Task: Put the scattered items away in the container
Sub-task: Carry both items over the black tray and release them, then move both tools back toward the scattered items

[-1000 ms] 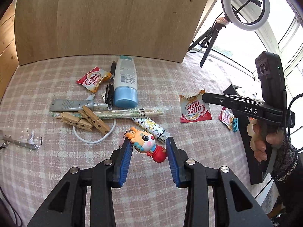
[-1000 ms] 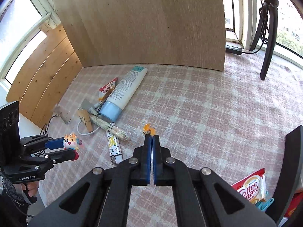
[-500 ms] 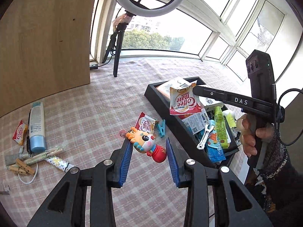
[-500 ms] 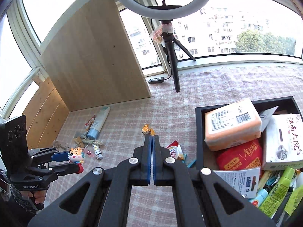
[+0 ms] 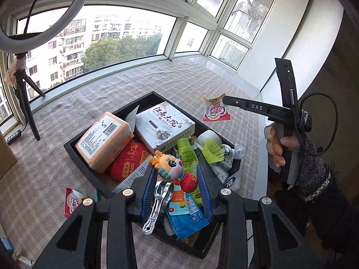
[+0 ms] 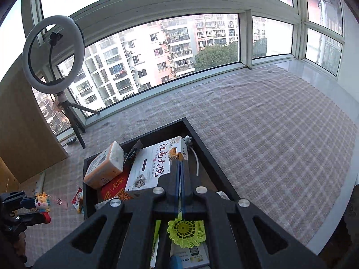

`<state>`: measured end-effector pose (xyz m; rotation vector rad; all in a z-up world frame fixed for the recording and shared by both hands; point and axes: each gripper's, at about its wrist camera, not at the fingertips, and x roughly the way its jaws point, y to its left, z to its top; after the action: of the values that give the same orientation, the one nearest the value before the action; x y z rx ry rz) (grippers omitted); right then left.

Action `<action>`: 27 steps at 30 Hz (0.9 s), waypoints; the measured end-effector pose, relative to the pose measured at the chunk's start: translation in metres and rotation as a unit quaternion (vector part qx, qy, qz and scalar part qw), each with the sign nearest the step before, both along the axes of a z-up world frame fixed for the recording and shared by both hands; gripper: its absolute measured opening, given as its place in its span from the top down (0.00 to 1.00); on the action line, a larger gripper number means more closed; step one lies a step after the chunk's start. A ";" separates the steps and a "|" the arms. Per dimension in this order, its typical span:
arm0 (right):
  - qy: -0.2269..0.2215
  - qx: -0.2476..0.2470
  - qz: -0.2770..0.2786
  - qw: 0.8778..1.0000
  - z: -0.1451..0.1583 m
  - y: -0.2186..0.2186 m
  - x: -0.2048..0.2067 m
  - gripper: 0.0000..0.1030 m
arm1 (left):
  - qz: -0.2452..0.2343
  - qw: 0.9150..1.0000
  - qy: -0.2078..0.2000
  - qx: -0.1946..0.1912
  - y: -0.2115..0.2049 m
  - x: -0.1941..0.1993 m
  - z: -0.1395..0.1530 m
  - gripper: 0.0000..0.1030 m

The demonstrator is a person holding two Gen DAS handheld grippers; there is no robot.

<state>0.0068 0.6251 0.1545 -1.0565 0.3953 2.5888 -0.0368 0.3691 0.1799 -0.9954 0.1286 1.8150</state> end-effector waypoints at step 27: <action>-0.020 -0.038 0.173 0.984 -0.006 -0.117 -0.054 0.79 | 0.202 0.977 -0.007 -0.071 -0.167 -0.034 -0.035 0.56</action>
<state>-0.0474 0.5079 0.1488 -1.3027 0.3279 2.8662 -0.0706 0.2019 0.1454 -1.2018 0.0489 2.1917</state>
